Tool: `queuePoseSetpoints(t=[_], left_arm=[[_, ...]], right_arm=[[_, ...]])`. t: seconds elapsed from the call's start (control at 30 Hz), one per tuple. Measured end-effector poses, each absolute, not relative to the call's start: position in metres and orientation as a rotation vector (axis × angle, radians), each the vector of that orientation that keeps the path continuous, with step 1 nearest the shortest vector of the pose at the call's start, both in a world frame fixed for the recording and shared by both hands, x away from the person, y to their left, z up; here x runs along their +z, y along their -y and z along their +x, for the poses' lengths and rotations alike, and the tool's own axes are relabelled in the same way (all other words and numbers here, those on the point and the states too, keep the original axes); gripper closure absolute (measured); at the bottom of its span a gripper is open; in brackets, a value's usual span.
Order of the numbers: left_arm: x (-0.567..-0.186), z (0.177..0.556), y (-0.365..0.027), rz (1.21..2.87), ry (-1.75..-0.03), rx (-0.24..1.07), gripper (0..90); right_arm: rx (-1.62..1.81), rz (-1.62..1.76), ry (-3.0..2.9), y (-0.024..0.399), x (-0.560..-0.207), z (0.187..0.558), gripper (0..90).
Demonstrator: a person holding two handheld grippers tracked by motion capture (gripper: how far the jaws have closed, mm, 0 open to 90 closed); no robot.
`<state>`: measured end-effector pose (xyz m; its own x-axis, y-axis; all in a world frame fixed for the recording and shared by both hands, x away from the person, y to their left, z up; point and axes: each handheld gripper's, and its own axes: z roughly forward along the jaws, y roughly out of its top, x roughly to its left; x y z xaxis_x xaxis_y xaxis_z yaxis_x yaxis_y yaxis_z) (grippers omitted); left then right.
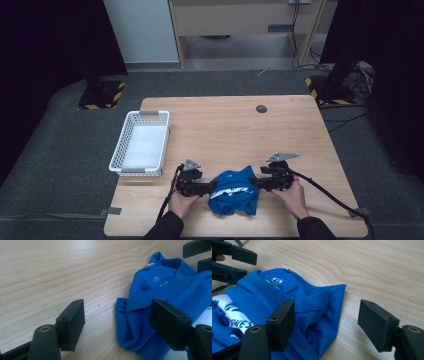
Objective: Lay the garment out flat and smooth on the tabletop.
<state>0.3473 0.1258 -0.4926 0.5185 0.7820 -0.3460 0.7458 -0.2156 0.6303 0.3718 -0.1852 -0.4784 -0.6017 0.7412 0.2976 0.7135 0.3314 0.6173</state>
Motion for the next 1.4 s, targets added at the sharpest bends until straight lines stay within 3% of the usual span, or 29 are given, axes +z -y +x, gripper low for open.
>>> queuePoseSetpoints(t=[0.3, 0.63, 1.03, 1.4], left_arm=[[-0.497, 0.346, -0.121, 2.012, -1.220, 0.038, 38.1], [-0.498, 0.343, -0.115, 2.043, -1.208, 0.028, 56.8], [-0.498, 0.342, -0.115, 2.032, -1.212, -0.003, 75.6], [-0.491, 0.339, -0.114, 2.028, -1.188, 0.040, 83.3]], right_arm=[[1.104, 1.363, -2.590, 0.178, -0.485, 0.369, 40.6], [1.103, 1.386, -2.622, 0.175, -0.488, 0.366, 63.6], [1.082, 1.447, -2.636, 0.174, -0.488, 0.365, 81.3], [1.086, 1.431, -2.612, 0.176, -0.484, 0.364, 84.1]])
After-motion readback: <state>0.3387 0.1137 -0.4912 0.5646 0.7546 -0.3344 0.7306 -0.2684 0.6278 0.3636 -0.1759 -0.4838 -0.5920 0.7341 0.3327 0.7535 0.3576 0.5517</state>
